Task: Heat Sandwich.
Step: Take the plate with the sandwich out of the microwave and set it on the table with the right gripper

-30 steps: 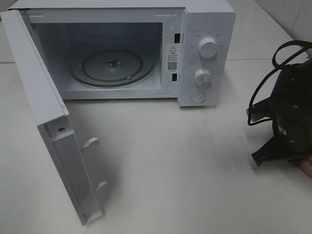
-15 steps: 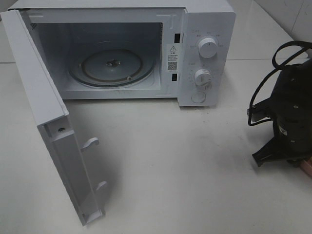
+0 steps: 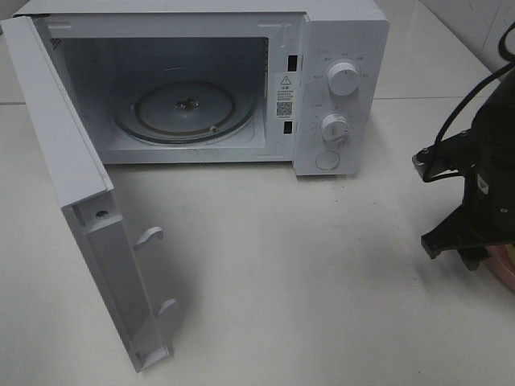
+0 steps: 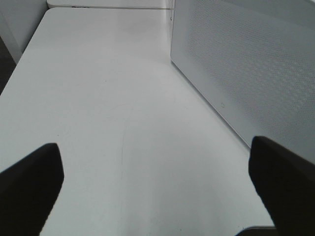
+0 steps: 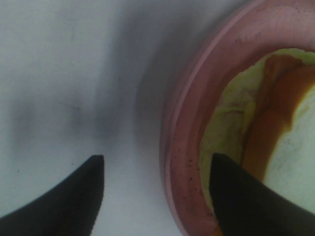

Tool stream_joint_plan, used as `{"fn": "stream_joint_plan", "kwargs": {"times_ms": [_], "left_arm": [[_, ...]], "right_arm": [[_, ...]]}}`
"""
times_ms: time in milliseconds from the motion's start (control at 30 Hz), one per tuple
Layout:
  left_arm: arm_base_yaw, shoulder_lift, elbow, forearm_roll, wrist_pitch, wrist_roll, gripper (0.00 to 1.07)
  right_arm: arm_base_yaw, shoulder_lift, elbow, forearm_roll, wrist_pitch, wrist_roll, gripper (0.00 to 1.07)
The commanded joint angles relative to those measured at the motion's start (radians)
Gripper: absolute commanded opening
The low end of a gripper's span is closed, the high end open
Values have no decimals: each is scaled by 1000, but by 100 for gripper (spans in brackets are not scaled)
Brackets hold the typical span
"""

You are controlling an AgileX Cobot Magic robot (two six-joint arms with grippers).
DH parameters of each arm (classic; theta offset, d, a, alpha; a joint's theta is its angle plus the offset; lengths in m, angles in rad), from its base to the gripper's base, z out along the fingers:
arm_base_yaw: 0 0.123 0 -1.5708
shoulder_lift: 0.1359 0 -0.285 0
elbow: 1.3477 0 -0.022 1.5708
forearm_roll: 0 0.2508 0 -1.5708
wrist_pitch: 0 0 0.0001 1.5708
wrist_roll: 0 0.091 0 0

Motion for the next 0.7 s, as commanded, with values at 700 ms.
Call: {"fn": "stream_joint_plan", "kwargs": {"times_ms": [700], "left_arm": [[3,-16,2,-3,-13,-3,98]], "right_arm": [[-4,-464,-2,422,148,-351,79]]}}
